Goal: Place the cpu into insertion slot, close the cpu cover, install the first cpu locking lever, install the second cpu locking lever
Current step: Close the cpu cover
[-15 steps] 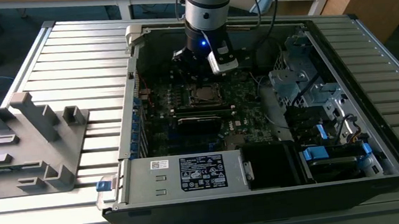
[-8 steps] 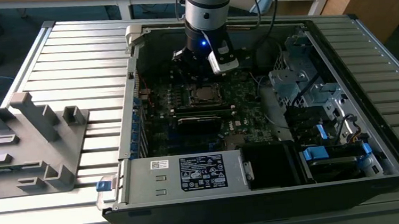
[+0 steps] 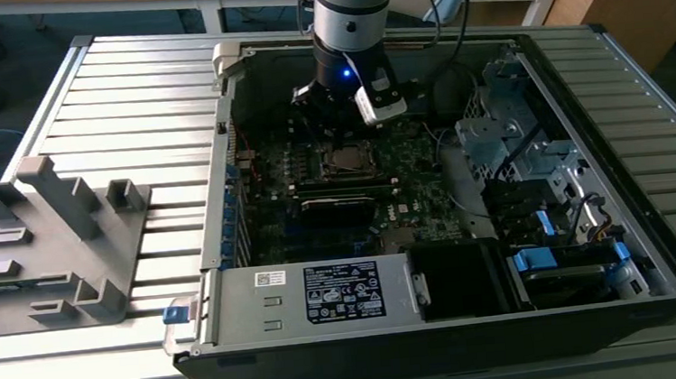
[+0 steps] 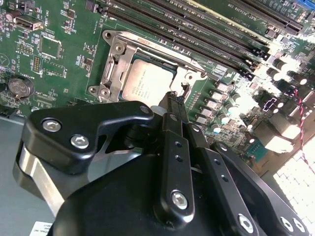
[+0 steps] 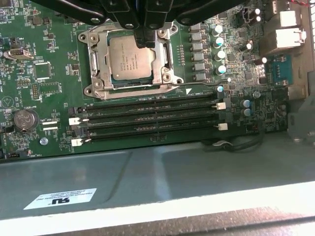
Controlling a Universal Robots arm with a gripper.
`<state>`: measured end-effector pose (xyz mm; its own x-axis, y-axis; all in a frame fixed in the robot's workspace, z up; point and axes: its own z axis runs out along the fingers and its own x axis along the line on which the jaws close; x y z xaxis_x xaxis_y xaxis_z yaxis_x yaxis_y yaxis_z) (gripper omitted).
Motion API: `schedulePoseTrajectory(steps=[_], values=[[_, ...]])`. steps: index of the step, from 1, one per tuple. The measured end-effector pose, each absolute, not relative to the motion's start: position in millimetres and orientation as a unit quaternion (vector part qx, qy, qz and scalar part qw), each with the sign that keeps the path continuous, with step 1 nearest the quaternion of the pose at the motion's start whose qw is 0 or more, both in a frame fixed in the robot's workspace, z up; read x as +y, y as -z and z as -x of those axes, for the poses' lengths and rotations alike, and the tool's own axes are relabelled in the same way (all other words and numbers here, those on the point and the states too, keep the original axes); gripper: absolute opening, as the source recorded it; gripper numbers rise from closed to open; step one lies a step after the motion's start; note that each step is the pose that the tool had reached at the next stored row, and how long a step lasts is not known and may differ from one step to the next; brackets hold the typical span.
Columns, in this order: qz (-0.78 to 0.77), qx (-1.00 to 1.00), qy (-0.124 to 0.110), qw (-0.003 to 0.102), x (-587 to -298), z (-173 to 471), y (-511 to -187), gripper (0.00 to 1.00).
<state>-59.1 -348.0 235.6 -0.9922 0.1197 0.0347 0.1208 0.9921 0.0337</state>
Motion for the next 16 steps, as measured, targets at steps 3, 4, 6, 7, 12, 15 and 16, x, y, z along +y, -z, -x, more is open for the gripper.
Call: schedulePoseTrajectory(steps=[3, 4, 6, 7, 12, 15, 16], values=[[0.060, -0.998, 0.018, 0.016, -348.0, 59.1, -235.5, 0.11], [0.060, -0.998, 0.018, 0.016, -348.0, 59.1, -235.5, 0.11], [0.056, -0.998, 0.018, 0.016, -348.0, 59.1, -235.5, 0.11], [0.054, -0.998, 0.018, 0.016, -348.0, 59.1, -235.5, 0.11], [0.050, -0.998, 0.018, 0.016, -348.0, 59.1, -235.5, 0.11], [0.049, -0.998, 0.018, 0.016, -348.0, 59.1, -235.6, 0.11], [0.049, -0.998, 0.018, 0.016, -348.0, 59.1, -235.6, 0.11]])
